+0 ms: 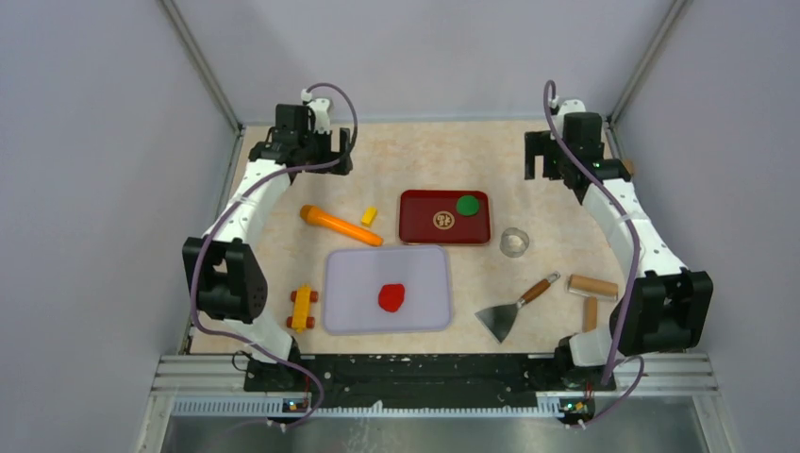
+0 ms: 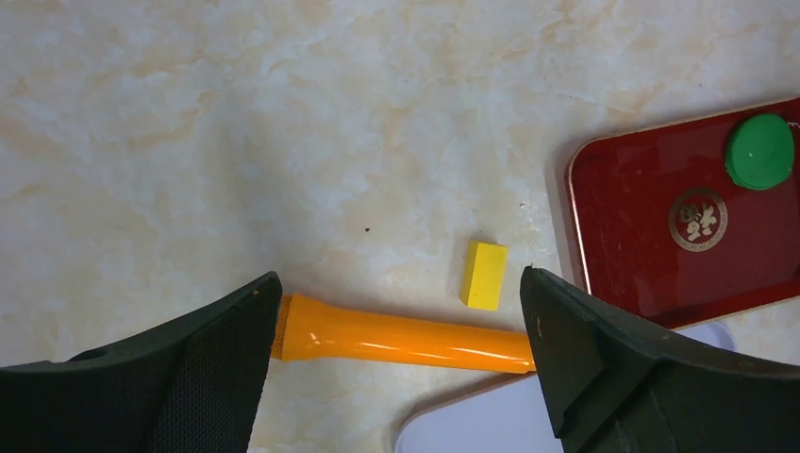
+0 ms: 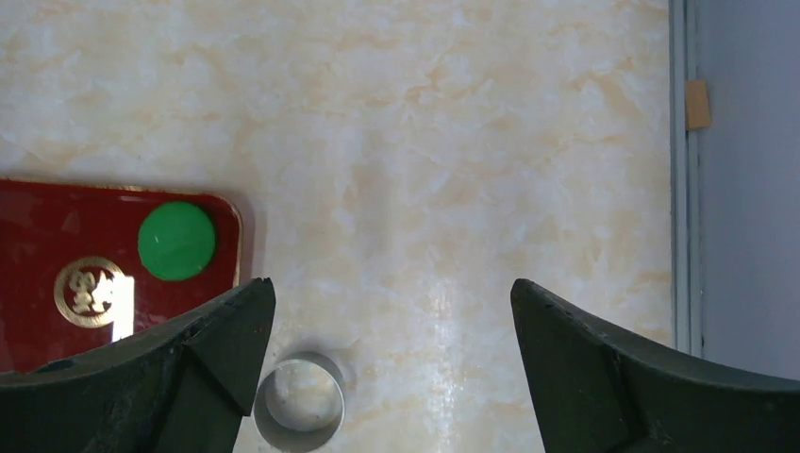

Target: Roll out the dumpling wrappers from the dough

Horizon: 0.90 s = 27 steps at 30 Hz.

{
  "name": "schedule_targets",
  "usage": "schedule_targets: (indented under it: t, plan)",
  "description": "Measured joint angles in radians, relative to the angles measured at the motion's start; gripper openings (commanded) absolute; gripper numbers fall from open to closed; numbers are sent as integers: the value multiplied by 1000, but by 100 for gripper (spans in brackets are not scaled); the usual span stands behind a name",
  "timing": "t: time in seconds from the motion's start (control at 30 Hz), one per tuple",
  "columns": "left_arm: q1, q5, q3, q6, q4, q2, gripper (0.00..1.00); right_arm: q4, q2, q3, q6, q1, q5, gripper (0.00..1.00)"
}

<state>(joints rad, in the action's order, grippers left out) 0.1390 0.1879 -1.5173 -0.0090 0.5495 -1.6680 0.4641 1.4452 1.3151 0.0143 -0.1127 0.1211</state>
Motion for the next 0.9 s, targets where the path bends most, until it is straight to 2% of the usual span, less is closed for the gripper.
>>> schedule_targets:
  t: [0.17, 0.3, 0.43, 0.5, 0.7, 0.9]
  plan:
    - [0, -24, 7, -19, -6, -10, 99, 85, -31, -48, 115, 14, -77, 97]
    - [20, 50, 8, 40, -3, -11, 96, 202, -59, -72, 230, 58, -150, 96]
    - [77, 142, 8, 115, 5, -22, 91, 323, -27, -72, 291, 173, -183, 95]
    - [100, 190, 8, 135, 5, -35, 99, 373, 6, -90, 310, 243, -179, 95]
    - [191, 290, 8, 242, 35, -61, 99, 505, 96, -161, 346, 322, -118, 91]
    - [266, 330, 8, 277, 40, -65, 99, 555, 59, -277, 372, 340, -65, 89]
